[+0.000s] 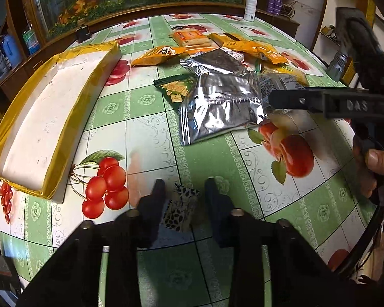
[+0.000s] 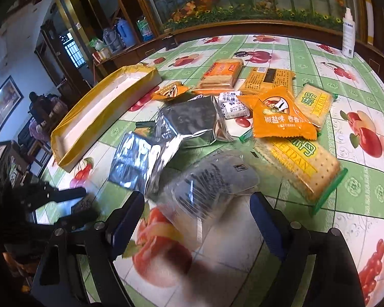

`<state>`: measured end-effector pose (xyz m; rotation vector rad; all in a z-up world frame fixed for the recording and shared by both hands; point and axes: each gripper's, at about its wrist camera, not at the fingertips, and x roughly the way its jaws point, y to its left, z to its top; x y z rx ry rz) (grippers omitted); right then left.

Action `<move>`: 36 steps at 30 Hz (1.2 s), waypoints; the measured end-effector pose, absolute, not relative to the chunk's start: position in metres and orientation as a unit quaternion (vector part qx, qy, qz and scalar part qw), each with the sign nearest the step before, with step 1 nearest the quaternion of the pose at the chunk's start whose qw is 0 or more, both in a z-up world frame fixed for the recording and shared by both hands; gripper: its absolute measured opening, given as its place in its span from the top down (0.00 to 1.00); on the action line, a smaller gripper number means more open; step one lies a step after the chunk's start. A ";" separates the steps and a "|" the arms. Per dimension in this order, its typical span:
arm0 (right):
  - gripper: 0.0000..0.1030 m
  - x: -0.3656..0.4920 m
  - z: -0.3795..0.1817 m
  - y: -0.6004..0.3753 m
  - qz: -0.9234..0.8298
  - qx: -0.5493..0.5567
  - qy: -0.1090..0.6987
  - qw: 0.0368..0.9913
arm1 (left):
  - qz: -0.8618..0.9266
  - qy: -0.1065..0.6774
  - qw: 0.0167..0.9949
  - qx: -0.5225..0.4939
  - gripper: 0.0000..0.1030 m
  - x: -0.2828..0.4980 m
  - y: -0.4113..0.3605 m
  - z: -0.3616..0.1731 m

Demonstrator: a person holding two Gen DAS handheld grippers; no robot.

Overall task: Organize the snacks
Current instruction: 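Grasp the small blue-white candy with the left gripper while the right grasps the clear bag, then carry both items over the yellow tray and open both grippers to drop them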

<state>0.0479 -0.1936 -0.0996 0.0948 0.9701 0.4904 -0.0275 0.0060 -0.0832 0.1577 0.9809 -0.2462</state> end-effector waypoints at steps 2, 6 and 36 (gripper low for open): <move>0.16 0.056 -0.103 -0.198 0.226 0.078 0.469 0.850 | -0.119 0.468 0.873 0.073 0.84 -0.028 0.007 -0.083; 0.50 0.060 -0.102 -0.197 0.199 0.059 0.463 0.862 | -0.125 0.465 0.874 0.072 0.84 -0.030 0.010 -0.083; 0.57 0.022 -0.018 -0.154 0.307 0.060 0.368 0.875 | -0.082 0.392 0.915 -0.052 0.84 -0.030 0.102 -0.019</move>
